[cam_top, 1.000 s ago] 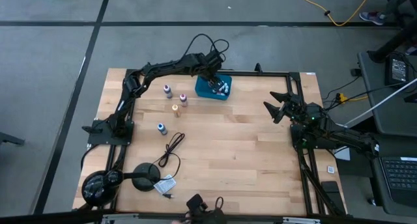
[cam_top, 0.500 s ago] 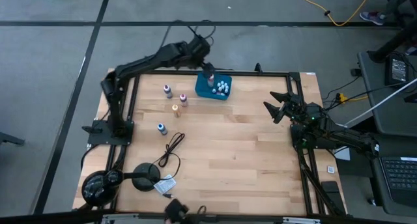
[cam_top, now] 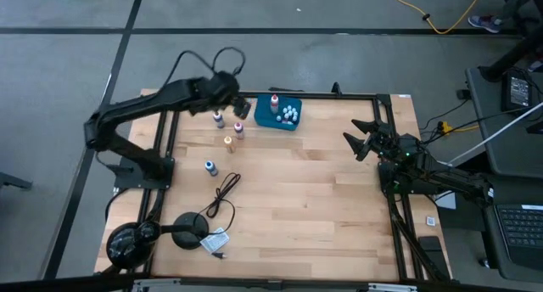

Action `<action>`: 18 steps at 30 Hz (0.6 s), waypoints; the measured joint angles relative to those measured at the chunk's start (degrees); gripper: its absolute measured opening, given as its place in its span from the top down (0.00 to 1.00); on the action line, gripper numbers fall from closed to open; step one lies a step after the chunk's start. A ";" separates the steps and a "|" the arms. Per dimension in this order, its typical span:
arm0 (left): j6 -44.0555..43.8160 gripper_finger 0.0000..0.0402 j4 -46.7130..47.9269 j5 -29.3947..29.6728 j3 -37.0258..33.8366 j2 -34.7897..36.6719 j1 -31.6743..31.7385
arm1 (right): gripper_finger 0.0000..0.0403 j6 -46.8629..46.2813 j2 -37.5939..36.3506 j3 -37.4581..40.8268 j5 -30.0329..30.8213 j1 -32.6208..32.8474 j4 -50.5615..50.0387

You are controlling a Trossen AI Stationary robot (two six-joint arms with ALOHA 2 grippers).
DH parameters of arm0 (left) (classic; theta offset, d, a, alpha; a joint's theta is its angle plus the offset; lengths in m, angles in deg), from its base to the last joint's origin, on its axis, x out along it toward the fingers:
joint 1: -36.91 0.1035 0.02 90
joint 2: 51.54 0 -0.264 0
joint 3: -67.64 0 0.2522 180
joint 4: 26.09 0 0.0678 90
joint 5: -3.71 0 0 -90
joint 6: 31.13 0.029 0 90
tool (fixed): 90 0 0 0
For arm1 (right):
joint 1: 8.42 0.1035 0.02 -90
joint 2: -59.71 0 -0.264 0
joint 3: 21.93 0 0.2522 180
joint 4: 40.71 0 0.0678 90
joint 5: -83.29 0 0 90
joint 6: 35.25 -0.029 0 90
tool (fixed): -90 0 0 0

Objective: Pick & Place food coloring
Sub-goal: Put the large blue food coloring bottle into the blue container

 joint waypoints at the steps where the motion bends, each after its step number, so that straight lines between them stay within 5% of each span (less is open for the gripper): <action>1: -2.03 0.24 1.00 0.06 -1.75 1.34 -0.57 | 0.03 0.00 0.00 0.00 0.00 0.00 -0.01; 8: -19.31 0.24 11.54 -1.15 -9.87 7.80 -4.77 | 0.03 -0.08 0.02 0.00 0.00 0.01 -0.01; 18: -42.30 0.24 26.78 -6.25 -12.33 7.74 -15.65 | 0.03 -0.06 0.02 0.00 0.02 0.01 -0.01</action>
